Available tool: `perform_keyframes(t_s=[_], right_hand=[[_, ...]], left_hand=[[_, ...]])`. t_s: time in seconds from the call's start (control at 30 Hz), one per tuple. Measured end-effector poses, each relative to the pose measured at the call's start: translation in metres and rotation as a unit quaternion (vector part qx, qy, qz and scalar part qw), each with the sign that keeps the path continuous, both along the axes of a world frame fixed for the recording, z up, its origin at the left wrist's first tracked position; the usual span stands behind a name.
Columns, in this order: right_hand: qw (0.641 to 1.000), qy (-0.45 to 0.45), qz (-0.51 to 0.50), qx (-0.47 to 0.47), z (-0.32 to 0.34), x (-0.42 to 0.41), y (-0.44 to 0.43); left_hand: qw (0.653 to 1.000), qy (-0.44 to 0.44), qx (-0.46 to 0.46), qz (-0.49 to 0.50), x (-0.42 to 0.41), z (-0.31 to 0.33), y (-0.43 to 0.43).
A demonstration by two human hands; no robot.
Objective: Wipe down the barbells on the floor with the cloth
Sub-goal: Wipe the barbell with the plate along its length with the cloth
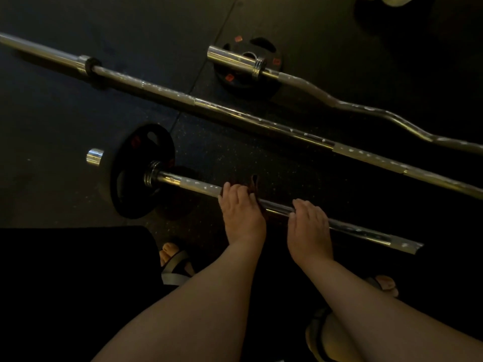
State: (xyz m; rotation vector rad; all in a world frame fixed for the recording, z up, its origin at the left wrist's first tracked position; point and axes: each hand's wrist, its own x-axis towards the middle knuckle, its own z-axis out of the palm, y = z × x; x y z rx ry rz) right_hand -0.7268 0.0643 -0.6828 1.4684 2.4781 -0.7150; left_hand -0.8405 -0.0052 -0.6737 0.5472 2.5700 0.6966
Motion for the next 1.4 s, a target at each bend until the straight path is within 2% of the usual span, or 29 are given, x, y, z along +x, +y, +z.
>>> perform_keyframes(t_s=[0.17,0.4,0.6,0.77,0.93,0.97,1.03,1.13,1.23,1.33,1.4], right_hand=[[1.0,0.001,-0.002,0.008,0.0,0.001,0.001],[1.0,0.001,0.016,-0.013,0.005,0.002,0.006],[1.0,-0.005,0.013,0.008,-0.002,0.002,0.005],[1.0,-0.006,0.011,0.007,0.0,0.0,0.005],[1.0,0.004,0.017,-0.014,0.001,-0.001,0.007],[1.0,0.007,0.015,-0.016,0.001,-0.002,0.006],[1.0,0.007,0.007,-0.01,0.0,-0.004,0.005],[1.0,-0.003,-0.002,0.008,-0.005,-0.003,0.002],[1.0,-0.004,0.0,0.012,-0.009,0.0,0.003],[1.0,0.0,-0.001,0.001,-0.009,0.0,0.005],[1.0,0.003,-0.004,-0.008,-0.008,-0.001,0.004]], left_hand=[[0.98,0.018,-0.009,-0.199,0.016,-0.001,-0.008],[0.988,0.007,-0.08,-0.135,-0.018,-0.003,0.008],[0.96,0.034,-0.067,-0.27,0.001,-0.017,-0.022],[0.973,0.023,-0.062,-0.221,-0.01,-0.014,-0.01],[0.998,0.042,-0.027,-0.05,-0.03,-0.01,-0.001],[0.996,0.052,-0.045,-0.055,-0.032,-0.011,-0.003],[0.98,0.086,-0.093,-0.153,-0.023,-0.014,-0.008],[0.974,0.017,-0.066,-0.217,-0.003,-0.014,-0.021],[0.968,0.037,-0.053,-0.242,-0.009,-0.008,-0.023],[0.983,0.029,-0.032,-0.179,-0.032,0.008,-0.012],[0.998,0.002,-0.019,-0.063,-0.046,0.014,-0.007]])
